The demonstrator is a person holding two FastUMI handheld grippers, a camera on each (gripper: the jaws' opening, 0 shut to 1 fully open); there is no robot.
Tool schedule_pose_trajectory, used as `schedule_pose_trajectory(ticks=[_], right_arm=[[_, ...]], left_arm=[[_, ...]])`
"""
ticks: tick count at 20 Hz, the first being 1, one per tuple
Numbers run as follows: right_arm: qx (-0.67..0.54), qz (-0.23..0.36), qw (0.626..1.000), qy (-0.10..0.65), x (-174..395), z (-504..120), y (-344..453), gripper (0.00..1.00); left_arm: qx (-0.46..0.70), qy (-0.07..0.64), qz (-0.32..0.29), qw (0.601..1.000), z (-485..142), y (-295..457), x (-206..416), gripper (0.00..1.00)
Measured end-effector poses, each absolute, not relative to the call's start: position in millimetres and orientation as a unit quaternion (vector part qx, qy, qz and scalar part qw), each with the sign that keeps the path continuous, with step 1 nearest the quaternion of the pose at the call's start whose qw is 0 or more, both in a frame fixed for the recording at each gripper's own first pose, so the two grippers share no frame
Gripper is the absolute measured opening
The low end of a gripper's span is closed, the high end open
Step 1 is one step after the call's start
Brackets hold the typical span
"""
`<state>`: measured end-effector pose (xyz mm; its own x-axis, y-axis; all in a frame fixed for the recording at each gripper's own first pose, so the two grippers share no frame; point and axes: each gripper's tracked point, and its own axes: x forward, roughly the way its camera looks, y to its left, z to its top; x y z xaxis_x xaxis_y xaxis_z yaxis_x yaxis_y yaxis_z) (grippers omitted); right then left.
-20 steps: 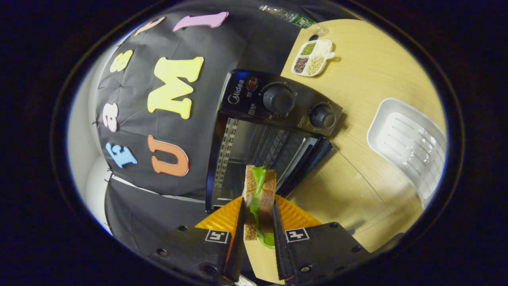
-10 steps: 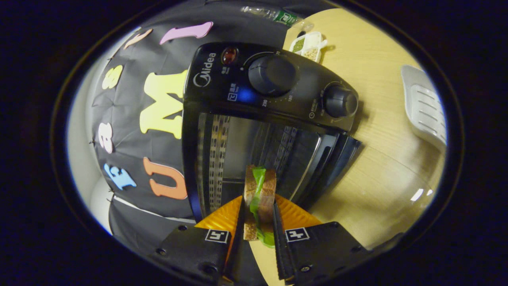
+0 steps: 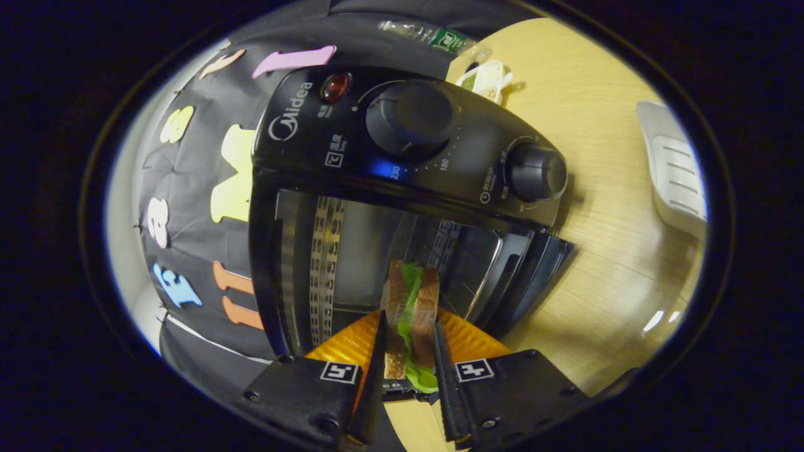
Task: Open the electric oven with the left hand, put the food in, and close the electric oven.
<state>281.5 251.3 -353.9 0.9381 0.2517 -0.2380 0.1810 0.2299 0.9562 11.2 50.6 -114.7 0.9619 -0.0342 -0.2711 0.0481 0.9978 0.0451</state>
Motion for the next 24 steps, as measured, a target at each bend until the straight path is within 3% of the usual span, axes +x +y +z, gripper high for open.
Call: schedule_pose_trajectory(ticks=[1,2,3,6,9,10,11,12,13,16,17,19,20,21,22,23,24], right_arm=[[0.595,0.022,0.782,0.184,281,-357,253,0.45],[0.565,0.025,0.801,0.193,280,-359,255,0.43],[0.541,0.036,0.819,0.19,280,-352,255,0.5],[0.407,0.03,0.892,0.195,280,-348,248,0.99],[0.281,0.023,0.937,0.208,274,-345,243,1.0],[0.234,0.022,0.95,0.205,273,-344,237,0.92],[0.191,0.021,0.959,0.208,272,-345,234,1.0],[0.17,0.026,0.963,0.207,271,-342,235,0.93],[0.158,0.032,0.967,0.199,268,-336,236,1.0],[0.132,0.049,0.97,0.199,254,-321,237,1.0],[0.128,0.053,0.971,0.198,248,-314,235,0.94],[0.115,0.059,0.972,0.194,233,-298,225,0.94],[0.109,0.061,0.974,0.19,222,-288,217,1.0],[0.097,0.062,0.976,0.183,215,-275,209,1.0],[0.085,0.062,0.978,0.177,205,-266,199,0.94],[0.074,0.063,0.981,0.169,196,-253,188,1.0],[0.062,0.067,0.983,0.16,186,-239,182,0.94]], left_arm=[[0.023,0.138,-0.022,0.99,-115,50,11,0.96],[0.022,0.138,-0.021,0.99,-115,51,11,0.96],[0.021,0.135,-0.019,0.99,-113,51,12,0.96],[0.02,0.129,-0.02,0.991,-109,49,13,0.96],[0.02,0.121,-0.023,0.992,-104,46,12,0.96],[0.02,0.121,-0.024,0.992,-105,44,12,0.96],[0.018,0.12,-0.024,0.992,-105,45,11,0.96],[0.016,0.119,-0.024,0.993,-104,45,11,0.96],[0.014,0.116,-0.022,0.993,-102,45,11,0.96],[0.011,0.108,-0.019,0.994,-99,45,11,0.96],[0.011,0.104,-0.018,0.994,-95,46,11,0.96],[0.01,0.097,-0.017,0.995,-92,45,11,0.96],[0.01,0.093,-0.017,0.995,-89,44,11,0.96],[0.01,0.09,-0.016,0.996,-87,44,11,0.96],[0.009,0.087,-0.017,0.996,-86,43,10,0.96],[0.009,0.084,-0.016,0.996,-84,42,8,0.96],[0.008,0.081,-0.016,0.997,-82,40,9,0.96]])
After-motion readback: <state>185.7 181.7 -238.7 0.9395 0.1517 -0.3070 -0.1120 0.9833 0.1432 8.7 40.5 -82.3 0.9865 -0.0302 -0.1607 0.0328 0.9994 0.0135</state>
